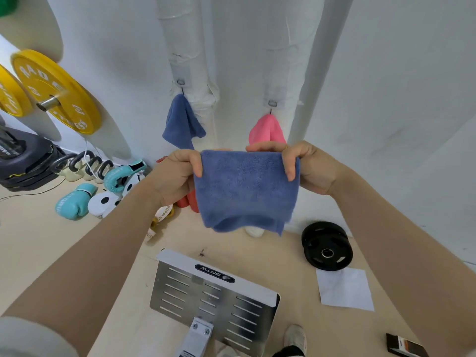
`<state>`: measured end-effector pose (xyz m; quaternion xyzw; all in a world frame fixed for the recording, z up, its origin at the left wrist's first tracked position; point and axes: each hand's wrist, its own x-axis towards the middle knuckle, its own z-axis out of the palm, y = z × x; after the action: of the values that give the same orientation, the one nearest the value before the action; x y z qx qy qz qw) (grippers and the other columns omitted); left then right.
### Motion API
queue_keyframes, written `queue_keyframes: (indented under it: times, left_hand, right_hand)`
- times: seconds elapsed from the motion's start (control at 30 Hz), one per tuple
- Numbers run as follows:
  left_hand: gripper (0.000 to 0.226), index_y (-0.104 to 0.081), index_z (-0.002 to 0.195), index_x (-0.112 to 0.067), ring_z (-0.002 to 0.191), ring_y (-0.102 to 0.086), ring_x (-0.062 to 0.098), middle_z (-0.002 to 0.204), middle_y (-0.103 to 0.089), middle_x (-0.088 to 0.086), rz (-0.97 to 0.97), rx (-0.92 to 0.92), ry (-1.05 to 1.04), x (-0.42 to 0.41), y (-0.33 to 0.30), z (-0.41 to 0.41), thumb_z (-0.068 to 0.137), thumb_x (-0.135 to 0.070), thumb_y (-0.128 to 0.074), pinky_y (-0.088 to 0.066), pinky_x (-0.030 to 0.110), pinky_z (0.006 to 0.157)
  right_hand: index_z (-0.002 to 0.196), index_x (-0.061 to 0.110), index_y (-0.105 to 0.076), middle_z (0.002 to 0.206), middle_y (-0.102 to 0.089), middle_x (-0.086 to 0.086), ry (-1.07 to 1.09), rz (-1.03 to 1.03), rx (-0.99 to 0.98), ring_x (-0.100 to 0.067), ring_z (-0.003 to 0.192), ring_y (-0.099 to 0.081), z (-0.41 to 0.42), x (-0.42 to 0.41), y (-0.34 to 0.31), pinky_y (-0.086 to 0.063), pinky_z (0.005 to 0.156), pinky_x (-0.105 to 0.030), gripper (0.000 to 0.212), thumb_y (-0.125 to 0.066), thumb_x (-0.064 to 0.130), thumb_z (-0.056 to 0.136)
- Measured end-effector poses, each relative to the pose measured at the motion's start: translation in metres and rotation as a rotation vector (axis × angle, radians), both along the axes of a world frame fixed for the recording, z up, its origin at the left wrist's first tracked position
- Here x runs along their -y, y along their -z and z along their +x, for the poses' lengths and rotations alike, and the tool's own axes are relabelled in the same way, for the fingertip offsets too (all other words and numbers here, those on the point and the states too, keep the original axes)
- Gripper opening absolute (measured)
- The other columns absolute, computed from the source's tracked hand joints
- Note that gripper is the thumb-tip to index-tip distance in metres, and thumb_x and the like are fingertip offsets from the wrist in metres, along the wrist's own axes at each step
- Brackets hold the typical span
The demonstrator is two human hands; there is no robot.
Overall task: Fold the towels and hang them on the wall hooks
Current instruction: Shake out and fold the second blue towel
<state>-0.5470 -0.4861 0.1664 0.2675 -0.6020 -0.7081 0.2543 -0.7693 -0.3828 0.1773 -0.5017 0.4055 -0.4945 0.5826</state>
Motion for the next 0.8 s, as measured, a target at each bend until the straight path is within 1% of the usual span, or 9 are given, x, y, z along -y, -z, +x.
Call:
queue_keyframes:
  times: [0.1,0.17,0.27,0.33,0.43,0.57,0.6,0.67,0.8]
  left_hand:
    - [0.071,-0.067,0.048,-0.023,0.077,-0.069,0.012,0.079,-0.074,-0.008,-0.076,0.033,-0.035,0.000,0.000,-0.004,0.087,0.020,-0.025,-0.052,0.018,0.057]
    - [0.052,-0.070,0.088,-0.029,0.093,-0.067,0.012,0.098,-0.071,-0.010,-0.094,0.049,-0.073,0.002,0.002,-0.006,0.093,0.009,-0.035,-0.055,0.023,0.071]
    - [0.042,-0.052,0.116,-0.035,0.095,-0.062,0.013,0.103,-0.064,-0.009,-0.084,0.133,-0.058,0.004,0.006,-0.004,0.095,-0.001,-0.042,-0.053,0.025,0.078]
    - [0.039,-0.054,0.112,-0.033,0.098,-0.062,0.011,0.106,-0.064,-0.008,-0.183,0.252,0.020,0.000,0.007,0.000,0.093,0.000,-0.046,-0.054,0.019,0.076]
    - [0.035,-0.059,0.099,-0.034,0.084,-0.065,-0.001,0.094,-0.068,-0.016,-0.272,0.357,0.037,-0.008,0.006,0.005,0.093,-0.002,-0.047,-0.050,0.010,0.066]
    - [0.038,-0.065,0.094,-0.031,0.095,-0.064,0.022,0.095,-0.068,-0.003,-0.258,0.376,-0.016,-0.012,-0.001,0.004,0.092,0.001,-0.045,-0.053,0.033,0.082]
    - [0.035,-0.065,0.092,-0.030,0.089,-0.065,0.018,0.090,-0.068,-0.003,-0.273,0.373,-0.051,-0.013,-0.004,0.004,0.093,-0.001,-0.044,-0.054,0.031,0.079]
    - [0.026,-0.062,0.094,-0.026,0.068,-0.064,-0.001,0.080,-0.063,-0.011,-0.316,0.357,-0.100,-0.019,-0.010,0.003,0.097,-0.009,-0.042,-0.050,0.010,0.059]
    - [0.024,-0.047,0.088,-0.025,0.058,-0.055,-0.004,0.076,-0.052,-0.012,-0.262,0.315,0.004,-0.032,-0.011,-0.001,0.098,-0.007,-0.036,-0.042,0.001,0.048]
  right_hand:
    - [0.069,0.020,-0.069,0.123,-0.059,-0.005,0.149,0.009,-0.104,-0.019,0.107,-0.063,-0.003,0.004,0.008,-0.053,0.079,-0.029,0.060,-0.031,-0.026,0.080]
    - [0.099,0.021,-0.061,0.103,-0.064,-0.003,0.286,0.051,-0.130,-0.015,0.082,-0.065,-0.004,0.008,0.010,-0.052,0.066,-0.027,0.041,-0.041,-0.013,0.089]
    - [0.095,0.012,-0.058,0.080,-0.060,-0.005,0.408,0.061,-0.267,-0.016,0.066,-0.054,-0.003,0.010,0.016,-0.044,0.060,-0.028,0.027,-0.046,-0.010,0.087]
    - [0.085,0.011,-0.059,0.075,-0.060,-0.002,0.396,0.015,-0.354,-0.012,0.064,-0.053,-0.002,0.004,0.020,-0.044,0.057,-0.023,0.022,-0.049,-0.007,0.079]
    - [0.083,0.013,-0.058,0.067,-0.062,0.006,0.312,0.048,-0.248,-0.007,0.057,-0.055,0.001,-0.004,0.025,-0.045,0.050,-0.018,0.026,-0.047,-0.004,0.067]
    - [0.087,0.013,-0.060,0.070,-0.065,0.004,0.286,0.118,-0.197,-0.010,0.061,-0.059,0.003,-0.009,0.023,-0.048,0.054,-0.020,0.036,-0.041,-0.016,0.083]
    - [0.084,0.014,-0.062,0.066,-0.064,0.006,0.302,0.124,-0.208,-0.009,0.059,-0.057,0.005,-0.009,0.022,-0.048,0.053,-0.020,0.037,-0.038,-0.014,0.088]
    - [0.070,0.017,-0.060,0.054,-0.054,0.008,0.369,0.152,-0.151,-0.009,0.052,-0.048,0.011,-0.011,0.019,-0.042,0.049,-0.018,0.035,-0.040,-0.004,0.091]
    - [0.076,0.023,-0.051,0.071,-0.055,0.005,0.509,0.225,-0.015,-0.010,0.063,-0.054,0.020,-0.012,0.014,-0.046,0.060,-0.023,0.028,-0.039,0.008,0.096]
